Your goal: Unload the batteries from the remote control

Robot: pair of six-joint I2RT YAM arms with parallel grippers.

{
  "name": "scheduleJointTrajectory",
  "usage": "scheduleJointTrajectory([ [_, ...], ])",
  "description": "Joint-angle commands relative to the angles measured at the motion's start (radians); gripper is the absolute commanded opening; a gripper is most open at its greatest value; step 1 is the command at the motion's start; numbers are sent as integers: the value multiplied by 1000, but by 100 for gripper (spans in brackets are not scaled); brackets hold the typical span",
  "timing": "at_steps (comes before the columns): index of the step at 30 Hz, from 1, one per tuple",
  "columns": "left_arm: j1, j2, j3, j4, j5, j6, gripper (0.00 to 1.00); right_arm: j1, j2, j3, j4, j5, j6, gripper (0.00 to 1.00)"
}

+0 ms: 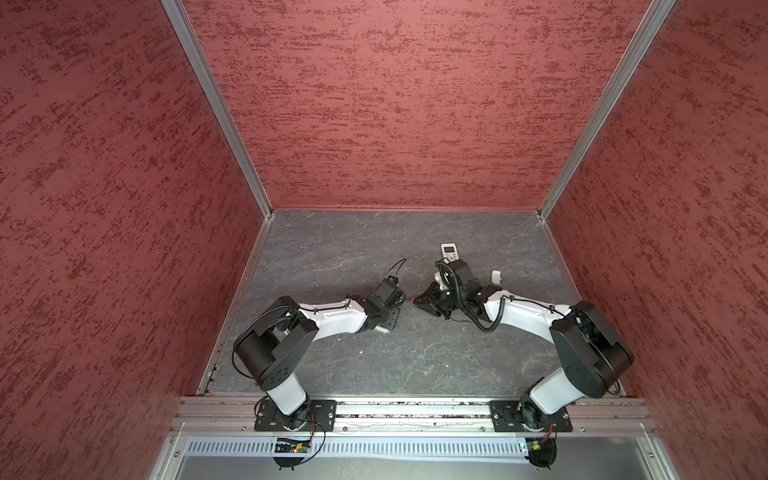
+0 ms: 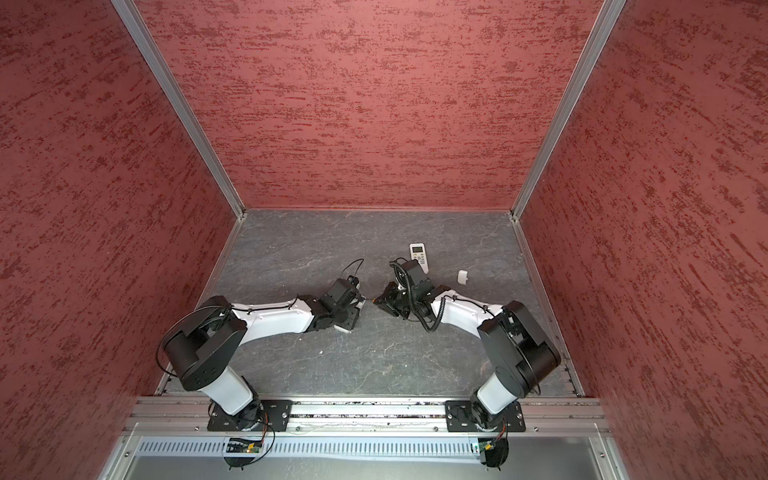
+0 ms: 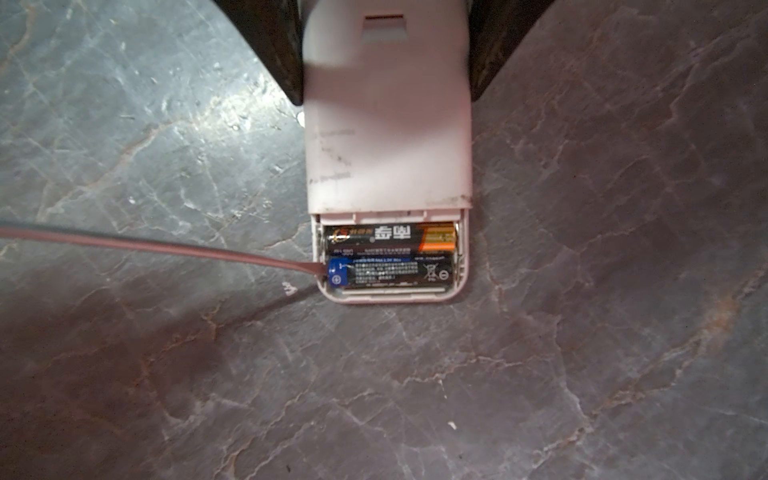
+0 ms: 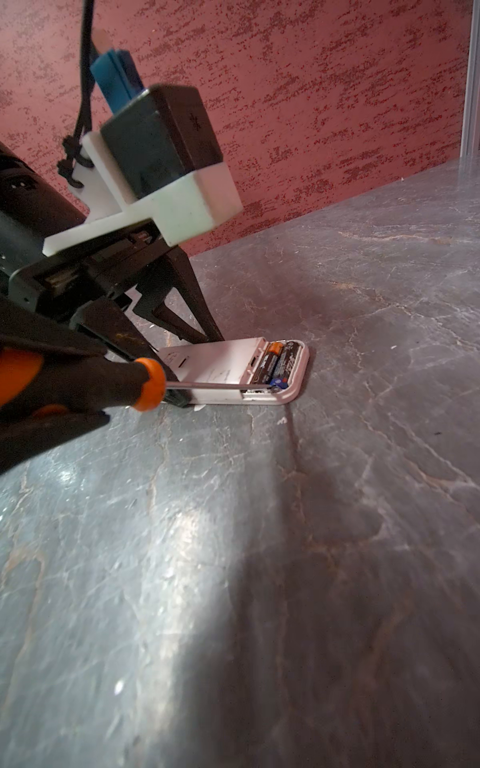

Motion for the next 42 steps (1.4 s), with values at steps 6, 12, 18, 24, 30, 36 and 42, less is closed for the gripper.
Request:
scheduleJointTrajectory([
  [6,-20,50,-32,-95,91,18,49,14,-2,31,109,-24,-2,0],
  [12,-19,50,-33,-95,94,17,49,14,-4,39,98,-20,-9,0],
  [18,-21,53,-32,-93,93,17,49,14,-7,50,78,-16,-22,0],
  [24,-21,55,-32,-95,94,18,49,14,-8,62,68,-12,-30,0],
  [30,-21,55,-32,-95,93,18,49,14,-8,65,67,-13,-33,0],
  [36,-20,56,-30,-96,94,18,49,14,-11,75,59,-13,-38,0],
  [42,-21,56,-30,-96,94,18,49,13,-12,82,62,-14,-38,0],
])
